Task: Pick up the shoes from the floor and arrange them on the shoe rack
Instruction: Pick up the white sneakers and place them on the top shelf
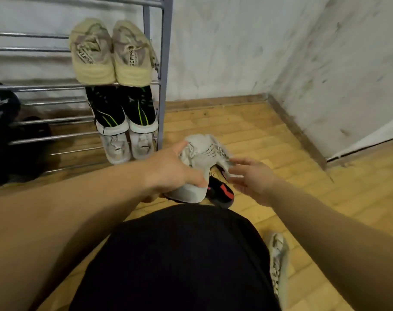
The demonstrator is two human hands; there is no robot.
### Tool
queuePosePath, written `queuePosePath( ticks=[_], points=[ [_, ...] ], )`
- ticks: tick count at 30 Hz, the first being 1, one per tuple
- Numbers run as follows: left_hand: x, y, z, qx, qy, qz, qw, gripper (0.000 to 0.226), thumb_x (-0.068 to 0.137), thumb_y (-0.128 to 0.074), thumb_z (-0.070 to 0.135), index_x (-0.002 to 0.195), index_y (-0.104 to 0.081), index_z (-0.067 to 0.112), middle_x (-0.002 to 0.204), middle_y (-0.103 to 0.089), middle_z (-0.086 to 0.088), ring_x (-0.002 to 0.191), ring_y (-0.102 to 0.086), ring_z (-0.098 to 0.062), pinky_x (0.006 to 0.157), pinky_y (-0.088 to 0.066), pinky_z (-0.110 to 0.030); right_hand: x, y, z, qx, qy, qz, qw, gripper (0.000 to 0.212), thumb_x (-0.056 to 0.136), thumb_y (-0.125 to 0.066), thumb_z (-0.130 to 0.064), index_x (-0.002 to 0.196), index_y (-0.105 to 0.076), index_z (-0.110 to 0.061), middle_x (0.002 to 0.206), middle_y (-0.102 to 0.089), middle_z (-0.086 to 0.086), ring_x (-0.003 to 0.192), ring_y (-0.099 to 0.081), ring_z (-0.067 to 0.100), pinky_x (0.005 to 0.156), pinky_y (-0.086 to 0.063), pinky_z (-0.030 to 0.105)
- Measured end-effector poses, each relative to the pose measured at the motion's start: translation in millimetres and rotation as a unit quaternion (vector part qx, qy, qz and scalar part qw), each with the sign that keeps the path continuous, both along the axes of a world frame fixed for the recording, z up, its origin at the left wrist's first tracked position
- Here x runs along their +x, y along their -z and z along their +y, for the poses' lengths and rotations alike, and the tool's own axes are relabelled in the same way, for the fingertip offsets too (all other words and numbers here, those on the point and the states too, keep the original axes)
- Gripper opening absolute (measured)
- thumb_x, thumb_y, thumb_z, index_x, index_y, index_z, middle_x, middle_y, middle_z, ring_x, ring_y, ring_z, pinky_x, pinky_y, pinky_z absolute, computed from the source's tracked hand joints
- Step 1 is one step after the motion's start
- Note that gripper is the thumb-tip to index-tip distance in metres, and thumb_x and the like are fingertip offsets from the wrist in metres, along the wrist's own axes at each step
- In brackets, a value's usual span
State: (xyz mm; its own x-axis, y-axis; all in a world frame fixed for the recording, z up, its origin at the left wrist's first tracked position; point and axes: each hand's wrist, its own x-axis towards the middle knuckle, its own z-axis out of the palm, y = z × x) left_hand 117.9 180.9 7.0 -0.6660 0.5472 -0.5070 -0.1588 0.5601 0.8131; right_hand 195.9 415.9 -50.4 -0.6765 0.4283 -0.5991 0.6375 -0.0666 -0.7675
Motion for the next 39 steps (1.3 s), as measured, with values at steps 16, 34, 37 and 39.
queuePosePath(
  ticks=[16, 34, 37, 39],
  points=[
    [-51.3, 93.3, -3.0, 0.007, -0.110, -0.085, 0.990, 0.136, 0.040, -0.096, 0.043, 0.159, -0.029, 0.045, 0.152, -0.051, 0.011, 0.131, -0.057, -0.018, 0.107, -0.050, -0.045, -80.0, 171.6, 95.3, 0.285, 0.006, -0.174, 0.943, 0.066, 0.094, -0.061, -0.029, 0.154, -0.035, -0.033, 0.143, -0.054, 0.017, 0.104, -0.065, 0.039, 0.063, -0.050, 0.035],
    [-48.8, 41.0, -47.8, -0.054, -0.107, -0.063, 0.991, 0.128, 0.055, -0.100, 0.028, 0.159, -0.028, 0.044, 0.144, -0.054, 0.006, 0.123, -0.058, -0.026, 0.103, -0.051, -0.046, -60.7, 82.1, 29.2, 0.343, 0.013, 0.009, 0.939, 0.039, 0.099, -0.057, -0.021, 0.138, -0.062, -0.022, 0.112, -0.067, 0.000, 0.072, -0.059, 0.008, 0.066, -0.055, 0.034],
    [-42.2, -4.5, -71.7, -0.030, -0.117, -0.043, 0.992, 0.139, 0.032, -0.101, 0.037, 0.154, -0.036, 0.048, 0.139, -0.061, 0.005, 0.117, -0.065, -0.026, 0.102, -0.054, -0.047, -48.7, 20.0, 9.0, 0.363, -0.043, 0.016, 0.931, 0.033, 0.100, -0.057, -0.022, 0.132, -0.067, -0.023, 0.110, -0.065, -0.002, 0.076, -0.062, 0.017, 0.065, -0.055, 0.035],
    [-32.8, -35.4, -91.6, -0.006, -0.121, -0.035, 0.992, 0.147, 0.019, -0.097, 0.038, 0.154, -0.038, 0.045, 0.138, -0.062, 0.005, 0.116, -0.066, -0.026, 0.104, -0.053, -0.047, -40.8, -25.9, -7.5, 0.378, -0.096, 0.031, 0.920, 0.028, 0.100, -0.059, -0.026, 0.126, -0.070, -0.024, 0.112, -0.067, -0.002, 0.080, -0.064, 0.013, 0.063, -0.053, 0.030]
  ],
)
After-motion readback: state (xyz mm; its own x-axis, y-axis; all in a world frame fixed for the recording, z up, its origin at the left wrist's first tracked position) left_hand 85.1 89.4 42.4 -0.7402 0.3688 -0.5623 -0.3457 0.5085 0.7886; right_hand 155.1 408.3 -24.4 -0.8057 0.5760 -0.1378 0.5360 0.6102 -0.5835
